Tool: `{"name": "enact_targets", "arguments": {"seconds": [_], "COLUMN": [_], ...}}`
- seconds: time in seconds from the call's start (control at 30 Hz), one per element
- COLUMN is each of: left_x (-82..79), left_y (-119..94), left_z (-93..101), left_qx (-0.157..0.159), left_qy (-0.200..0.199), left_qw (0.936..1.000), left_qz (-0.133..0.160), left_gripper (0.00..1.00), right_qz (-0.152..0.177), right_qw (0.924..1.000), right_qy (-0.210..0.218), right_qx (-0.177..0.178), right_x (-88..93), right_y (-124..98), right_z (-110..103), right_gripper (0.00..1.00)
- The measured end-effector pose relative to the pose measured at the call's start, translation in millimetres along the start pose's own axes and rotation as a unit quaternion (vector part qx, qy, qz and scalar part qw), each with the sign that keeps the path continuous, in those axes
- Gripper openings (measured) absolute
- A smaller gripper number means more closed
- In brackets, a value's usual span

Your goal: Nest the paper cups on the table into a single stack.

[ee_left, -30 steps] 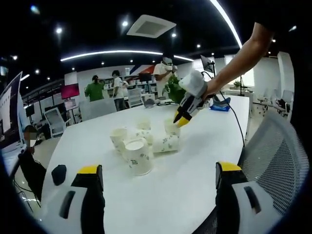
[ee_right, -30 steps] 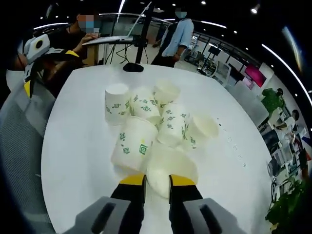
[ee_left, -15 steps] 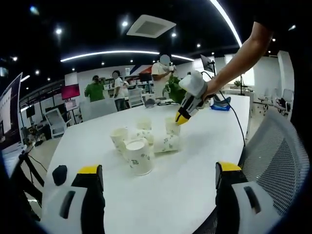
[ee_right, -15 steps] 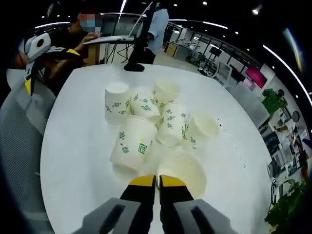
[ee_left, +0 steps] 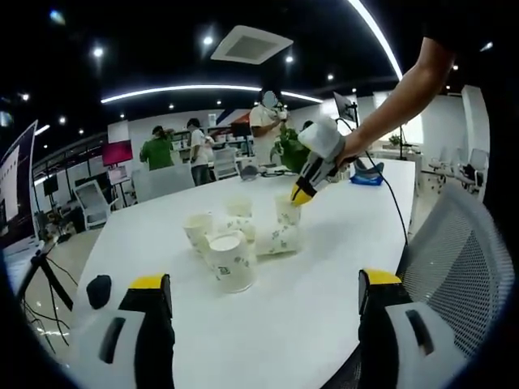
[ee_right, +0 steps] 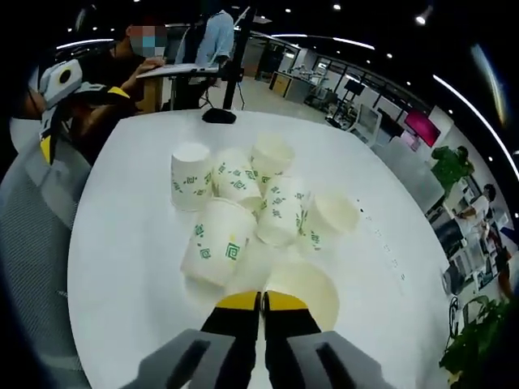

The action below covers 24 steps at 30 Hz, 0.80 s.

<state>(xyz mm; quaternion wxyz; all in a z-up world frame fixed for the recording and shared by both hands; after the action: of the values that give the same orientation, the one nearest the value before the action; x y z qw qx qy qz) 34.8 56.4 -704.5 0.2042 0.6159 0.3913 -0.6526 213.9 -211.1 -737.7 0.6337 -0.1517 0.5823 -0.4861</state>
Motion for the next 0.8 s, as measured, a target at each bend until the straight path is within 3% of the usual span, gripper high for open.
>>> {"name": "enact_targets", "arguments": {"seconds": [0.8], "left_x": [-0.8], "left_y": [-3.3], "left_z": [-0.9], "left_qx": [0.001], "left_qy": [-0.003], "left_qw": [1.0000], "left_qz": [0.008], "left_gripper": [0.95], "right_qz": [0.035], "right_qw": [0.9993], "right_qy": [-0.007], "right_qx": [0.011], "right_x": [-30.1], "right_y": [-37.5], "right_z": [-9.9], "right_gripper": [0.00]}}
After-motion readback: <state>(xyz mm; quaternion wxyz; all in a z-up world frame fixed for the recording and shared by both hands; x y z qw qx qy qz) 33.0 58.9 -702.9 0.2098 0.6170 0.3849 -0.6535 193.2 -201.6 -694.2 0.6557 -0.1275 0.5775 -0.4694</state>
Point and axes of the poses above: the point that each gripper's makers call its tool centre point, and the gripper's own axes: y roughly forward along the fingers, z roughly to its right, x roughly out of its underside, the point moved 5 cm from there along -y, roughly backward along the fingers, and after that the axes turned 1 degree about -y, right-handed, at the moved point
